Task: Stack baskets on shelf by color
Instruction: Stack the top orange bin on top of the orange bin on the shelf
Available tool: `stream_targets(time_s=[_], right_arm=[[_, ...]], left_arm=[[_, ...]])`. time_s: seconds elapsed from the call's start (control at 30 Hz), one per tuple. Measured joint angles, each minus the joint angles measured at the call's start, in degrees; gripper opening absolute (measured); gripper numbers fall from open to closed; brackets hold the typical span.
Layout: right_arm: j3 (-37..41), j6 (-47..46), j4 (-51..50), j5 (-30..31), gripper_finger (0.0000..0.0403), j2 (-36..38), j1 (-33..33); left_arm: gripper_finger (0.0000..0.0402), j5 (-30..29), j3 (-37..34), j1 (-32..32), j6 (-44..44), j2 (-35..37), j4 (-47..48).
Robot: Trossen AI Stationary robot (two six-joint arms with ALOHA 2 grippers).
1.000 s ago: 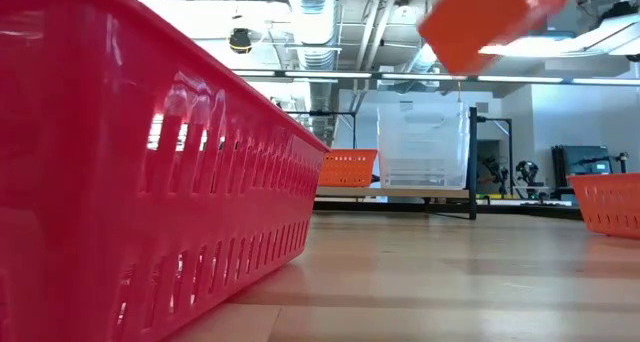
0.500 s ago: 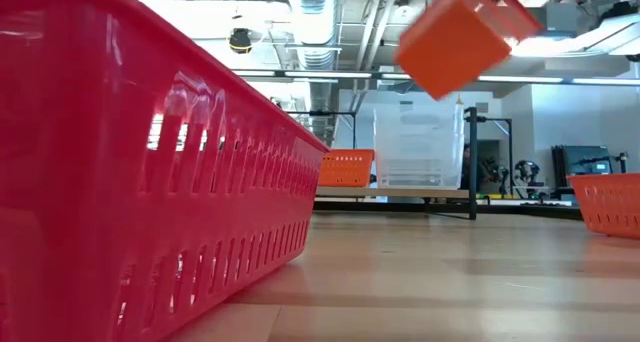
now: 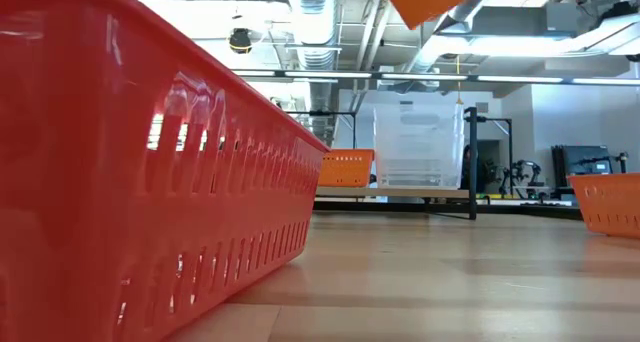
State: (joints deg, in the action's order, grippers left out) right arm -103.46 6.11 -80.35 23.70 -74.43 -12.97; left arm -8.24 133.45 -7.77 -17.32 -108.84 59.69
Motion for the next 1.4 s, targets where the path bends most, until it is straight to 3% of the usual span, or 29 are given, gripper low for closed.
stream_targets(time_s=[0.23, 0.6, 0.97, 1.4], right_arm=[[0.1, 0.5, -9.3, 2.1, 0.0001, -5.4, 0.0], [0.0, 4.8, -9.5, -0.4, 0.0001, -9.4, -0.4], [0.0, 1.0, -1.9, -6.3, 0.0001, -9.4, 0.0], [0.2, -4.2, 0.2, -7.6, 0.0001, -15.5, 0.0]], left_arm=[[0.0177, 5.5, 0.0, 0.0, 9.0, 0.0, 0.3], [0.0177, 11.0, 0.0, 1.6, 27.6, 0.0, 3.7], [0.0177, 0.3, -1.4, 4.0, 52.7, -0.1, 9.1], [0.0139, 2.6, -1.3, 4.1, 58.8, -0.1, 8.4]])
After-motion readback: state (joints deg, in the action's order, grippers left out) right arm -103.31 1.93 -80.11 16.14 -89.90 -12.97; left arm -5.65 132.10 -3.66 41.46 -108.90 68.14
